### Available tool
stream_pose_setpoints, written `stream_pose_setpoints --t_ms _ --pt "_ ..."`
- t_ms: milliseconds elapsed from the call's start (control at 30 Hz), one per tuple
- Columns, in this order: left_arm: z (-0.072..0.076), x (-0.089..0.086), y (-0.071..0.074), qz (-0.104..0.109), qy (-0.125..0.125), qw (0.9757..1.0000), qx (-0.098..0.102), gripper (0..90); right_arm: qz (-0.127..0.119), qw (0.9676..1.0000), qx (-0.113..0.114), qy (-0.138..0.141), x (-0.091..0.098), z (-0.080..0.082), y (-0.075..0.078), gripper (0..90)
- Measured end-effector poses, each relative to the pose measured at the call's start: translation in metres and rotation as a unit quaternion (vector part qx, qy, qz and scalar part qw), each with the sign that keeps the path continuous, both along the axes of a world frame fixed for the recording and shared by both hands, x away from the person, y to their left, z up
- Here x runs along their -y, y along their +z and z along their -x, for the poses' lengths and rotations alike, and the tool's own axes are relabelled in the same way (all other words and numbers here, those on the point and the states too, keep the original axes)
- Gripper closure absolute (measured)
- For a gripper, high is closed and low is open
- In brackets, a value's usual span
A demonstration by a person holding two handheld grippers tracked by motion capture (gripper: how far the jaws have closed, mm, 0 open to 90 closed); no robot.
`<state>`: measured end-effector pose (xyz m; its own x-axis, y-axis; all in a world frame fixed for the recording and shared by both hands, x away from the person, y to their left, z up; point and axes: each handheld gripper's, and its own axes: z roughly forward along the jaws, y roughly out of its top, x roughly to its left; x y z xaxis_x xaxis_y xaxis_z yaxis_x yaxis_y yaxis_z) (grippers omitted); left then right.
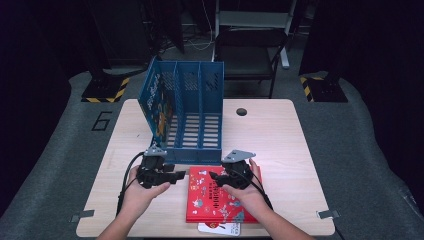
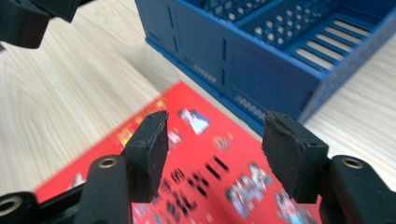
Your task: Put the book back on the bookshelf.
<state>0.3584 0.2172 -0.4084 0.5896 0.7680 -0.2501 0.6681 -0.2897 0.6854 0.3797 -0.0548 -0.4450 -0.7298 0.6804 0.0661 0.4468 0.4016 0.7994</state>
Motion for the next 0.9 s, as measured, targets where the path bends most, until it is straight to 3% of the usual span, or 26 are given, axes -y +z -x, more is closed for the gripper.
stream_pose_setpoints --t_ms 167,267,367,433,500,633,667,833,900 --pt "0.004 0.005 -0.016 0.004 -0.004 1.0 0.0 48.9 0.0 0.9999 -0.008 -0.009 0.013 0.006 -0.009 44.7" --pt "0.008 0.009 -0.024 -0.016 -0.02 0.9994 0.025 48.7 0.003 0.9999 -0.01 -0.01 0.017 0.01 -0.014 46.7" --pt "0.011 0.014 -0.031 -0.021 -0.028 0.9988 0.034 48.7 0.009 0.9998 -0.013 -0.008 0.018 0.015 -0.017 47.9" --pt "0.013 0.016 -0.034 -0.02 -0.023 0.9992 0.026 48.9 0.016 0.9998 -0.007 -0.008 0.019 0.02 -0.019 49.1" --pt "0.014 0.017 -0.039 -0.005 -0.015 0.9999 0.004 51.1 0.024 0.9997 0.003 -0.003 0.02 0.025 -0.021 49.8" --pt "0.017 0.021 -0.046 -0.003 -0.022 0.9996 -0.014 49.2 0.023 0.9997 0.007 -0.002 0.026 0.035 -0.027 50.6" --pt "0.017 0.022 -0.047 -0.005 -0.035 0.9992 -0.018 49.1 0.024 0.9997 0.011 -0.003 0.028 0.038 -0.028 50.8" --pt "0.021 0.031 -0.055 -0.014 -0.048 0.9986 -0.015 45.8 0.027 0.9996 -0.003 -0.012 0.038 0.043 -0.034 53.5" --pt "0.021 0.034 -0.057 -0.015 -0.049 0.9985 -0.018 43.6 0.025 0.9993 -0.02 -0.019 0.041 0.044 -0.036 54.0"
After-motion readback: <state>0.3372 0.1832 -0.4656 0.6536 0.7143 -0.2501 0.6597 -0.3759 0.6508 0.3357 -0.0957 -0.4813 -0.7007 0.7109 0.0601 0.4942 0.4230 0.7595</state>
